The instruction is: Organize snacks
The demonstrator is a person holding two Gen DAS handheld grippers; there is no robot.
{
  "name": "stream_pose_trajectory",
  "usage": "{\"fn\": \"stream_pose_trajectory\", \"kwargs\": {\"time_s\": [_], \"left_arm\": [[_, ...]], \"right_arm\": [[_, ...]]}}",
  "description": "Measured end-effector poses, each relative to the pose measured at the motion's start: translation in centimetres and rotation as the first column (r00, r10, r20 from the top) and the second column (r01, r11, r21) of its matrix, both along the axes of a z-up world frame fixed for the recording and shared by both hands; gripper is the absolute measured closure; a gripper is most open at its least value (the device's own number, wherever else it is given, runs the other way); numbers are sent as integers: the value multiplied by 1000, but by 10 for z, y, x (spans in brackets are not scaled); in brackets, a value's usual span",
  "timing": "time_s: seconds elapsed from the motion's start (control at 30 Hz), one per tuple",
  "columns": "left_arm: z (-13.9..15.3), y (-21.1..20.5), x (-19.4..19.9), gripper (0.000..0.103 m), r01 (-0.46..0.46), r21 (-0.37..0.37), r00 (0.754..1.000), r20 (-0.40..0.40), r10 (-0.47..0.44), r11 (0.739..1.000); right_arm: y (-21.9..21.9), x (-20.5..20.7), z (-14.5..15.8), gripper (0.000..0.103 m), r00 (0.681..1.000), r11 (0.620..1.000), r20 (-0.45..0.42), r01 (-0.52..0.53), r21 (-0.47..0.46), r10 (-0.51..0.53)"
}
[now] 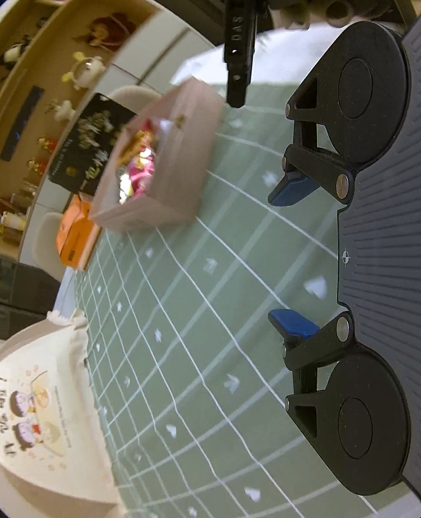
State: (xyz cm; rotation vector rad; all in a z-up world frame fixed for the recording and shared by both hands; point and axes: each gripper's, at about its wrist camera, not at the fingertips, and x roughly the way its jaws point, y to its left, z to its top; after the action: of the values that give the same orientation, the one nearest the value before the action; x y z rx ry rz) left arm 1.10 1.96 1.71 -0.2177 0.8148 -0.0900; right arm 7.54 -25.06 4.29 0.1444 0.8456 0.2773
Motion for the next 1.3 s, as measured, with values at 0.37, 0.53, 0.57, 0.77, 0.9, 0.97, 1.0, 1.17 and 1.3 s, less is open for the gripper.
{"fn": "stream_pose_trajectory", "kwargs": {"time_s": [0.37, 0.53, 0.57, 0.77, 0.9, 0.97, 1.0, 1.17, 1.3], "left_arm": [[-18, -26, 4, 24, 47, 237, 985, 149, -84, 970], [-18, -28, 11, 24, 48, 243, 985, 151, -86, 969], [-19, -28, 12, 24, 49, 243, 984, 152, -88, 969], [-19, -28, 13, 24, 50, 246, 983, 158, -91, 968], [-19, -28, 13, 24, 50, 247, 983, 158, -91, 968], [-20, -28, 13, 24, 51, 246, 983, 159, -92, 968], [-19, -29, 13, 24, 51, 246, 983, 158, -92, 968], [-19, -29, 14, 24, 54, 245, 983, 156, -94, 968], [-18, -29, 15, 24, 54, 245, 983, 155, -94, 968]], "right_arm": [[62, -41, -45, 24, 989, 983, 114, 111, -144, -95], [57, -42, -52, 0, 973, 960, 132, 211, -186, -189], [56, -41, -52, 0, 970, 956, 131, 226, -185, -204], [54, -42, -57, 0, 964, 957, 180, 227, -178, -195], [56, -42, -58, 0, 960, 957, 200, 231, -175, -195], [56, -42, -59, 0, 960, 957, 202, 231, -173, -195], [57, -42, -59, 0, 960, 957, 203, 231, -174, -195], [56, -42, -59, 0, 960, 957, 203, 231, -173, -195], [56, -42, -59, 0, 960, 957, 203, 231, -174, -195]]}}
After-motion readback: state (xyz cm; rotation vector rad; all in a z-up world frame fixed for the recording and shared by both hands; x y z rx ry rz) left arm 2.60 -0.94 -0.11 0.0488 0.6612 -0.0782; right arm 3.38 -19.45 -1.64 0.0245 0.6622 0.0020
